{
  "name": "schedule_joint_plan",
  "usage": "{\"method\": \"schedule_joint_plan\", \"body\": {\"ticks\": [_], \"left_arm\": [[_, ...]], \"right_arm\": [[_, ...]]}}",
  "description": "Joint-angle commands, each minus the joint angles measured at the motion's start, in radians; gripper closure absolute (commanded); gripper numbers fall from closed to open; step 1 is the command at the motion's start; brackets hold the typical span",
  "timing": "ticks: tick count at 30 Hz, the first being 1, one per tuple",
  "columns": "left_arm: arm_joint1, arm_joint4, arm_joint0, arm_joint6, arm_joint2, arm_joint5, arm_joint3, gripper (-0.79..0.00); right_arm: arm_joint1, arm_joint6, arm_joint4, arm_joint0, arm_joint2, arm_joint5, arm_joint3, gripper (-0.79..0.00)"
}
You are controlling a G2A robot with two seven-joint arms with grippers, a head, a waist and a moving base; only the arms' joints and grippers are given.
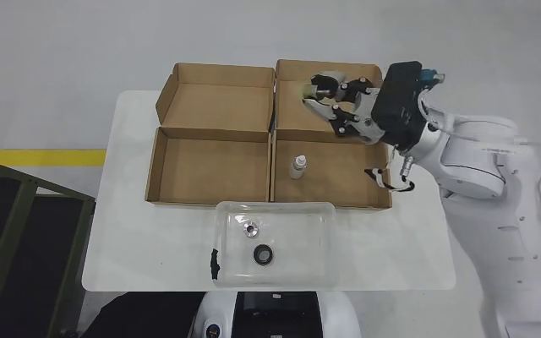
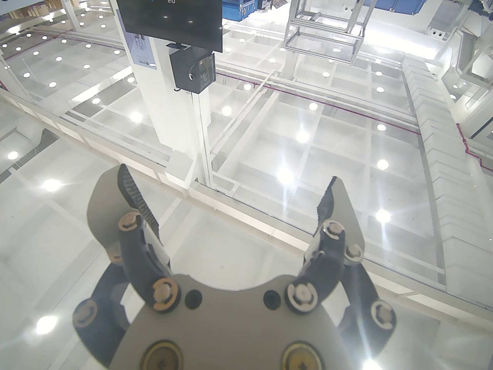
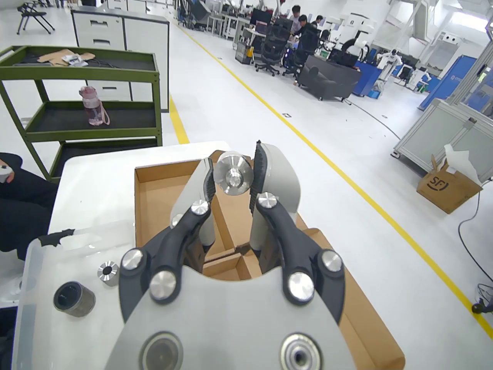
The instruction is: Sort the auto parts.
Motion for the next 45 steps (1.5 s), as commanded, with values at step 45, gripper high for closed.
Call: {"method": "schedule_joint_plan", "body": {"ticks": [45], "left_arm": [[0.0, 0.0, 0.0, 0.0, 0.0, 0.0, 0.0, -0.785]], "right_arm": [[0.025, 0.15, -0.211, -0.214, -0.05, 0.113, 0.231, 0.0]]}}
